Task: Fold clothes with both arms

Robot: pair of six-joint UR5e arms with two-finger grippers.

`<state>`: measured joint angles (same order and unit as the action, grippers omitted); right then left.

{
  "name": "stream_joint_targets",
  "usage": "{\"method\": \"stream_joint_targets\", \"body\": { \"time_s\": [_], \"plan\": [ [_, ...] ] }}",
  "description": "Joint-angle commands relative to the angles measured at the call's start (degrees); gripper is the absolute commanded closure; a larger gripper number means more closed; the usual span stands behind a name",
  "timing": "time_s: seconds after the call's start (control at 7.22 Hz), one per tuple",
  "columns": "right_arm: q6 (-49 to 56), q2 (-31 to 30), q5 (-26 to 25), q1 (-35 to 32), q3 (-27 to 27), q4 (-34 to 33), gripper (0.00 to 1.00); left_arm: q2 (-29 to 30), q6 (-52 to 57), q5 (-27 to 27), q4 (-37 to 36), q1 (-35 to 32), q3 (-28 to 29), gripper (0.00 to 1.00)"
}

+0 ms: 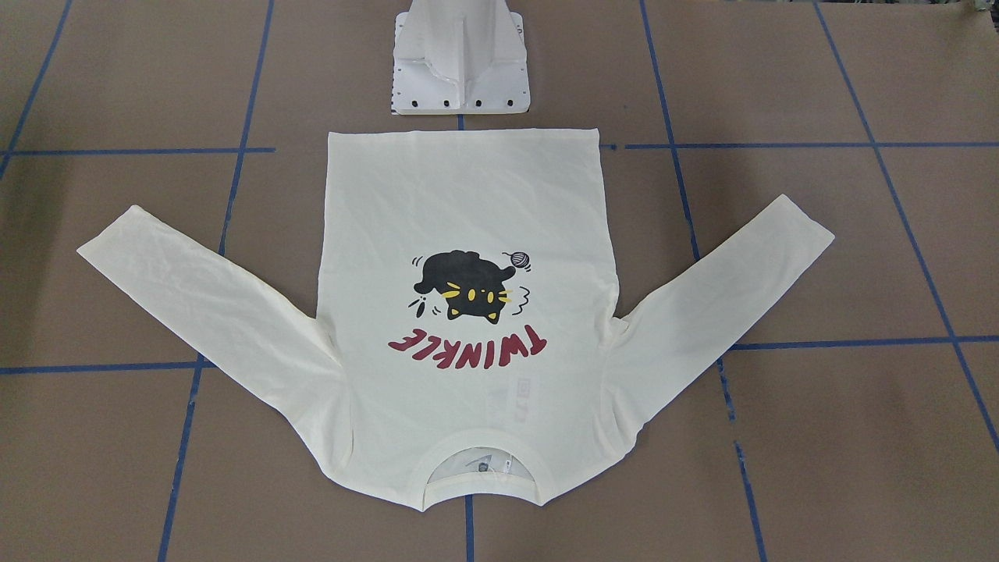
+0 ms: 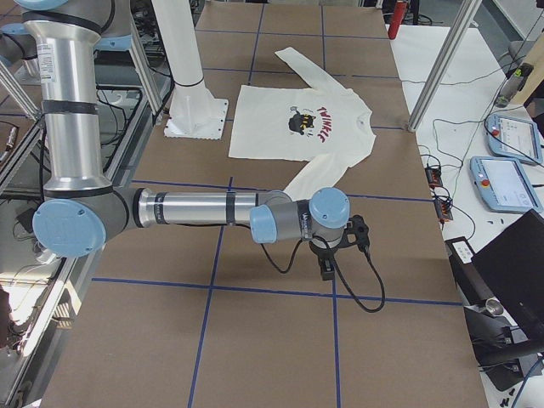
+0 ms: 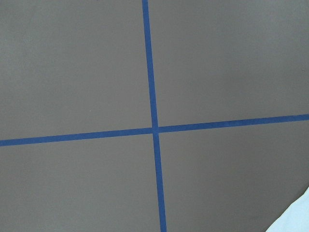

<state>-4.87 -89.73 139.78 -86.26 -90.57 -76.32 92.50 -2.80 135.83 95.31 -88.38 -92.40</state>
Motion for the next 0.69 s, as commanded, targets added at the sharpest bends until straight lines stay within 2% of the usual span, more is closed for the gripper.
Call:
{"method": "stream_joint_targets", "body": {
  "time_s": [0.0, 0.14, 0.55],
  "plan": [
    [-29.22, -4.99, -1.34, 10.44, -0.14, 22.98, 0.0, -0.04, -0.54, 1.45, 1.63, 0.13, -0.24, 0.0],
    [-32.89, -6.06, -1.97, 14.15, -0.92, 25.06, 0.0, 0.75, -0.2, 1.98, 2.42, 0.22, -0.15, 0.0],
    [-33.98, -14.92, -7.5, 21.73, -11.01, 25.25, 0.0, -0.12, -0.02, 1.81, 10.05, 0.31, 0.46, 0.0]
  ]
}}
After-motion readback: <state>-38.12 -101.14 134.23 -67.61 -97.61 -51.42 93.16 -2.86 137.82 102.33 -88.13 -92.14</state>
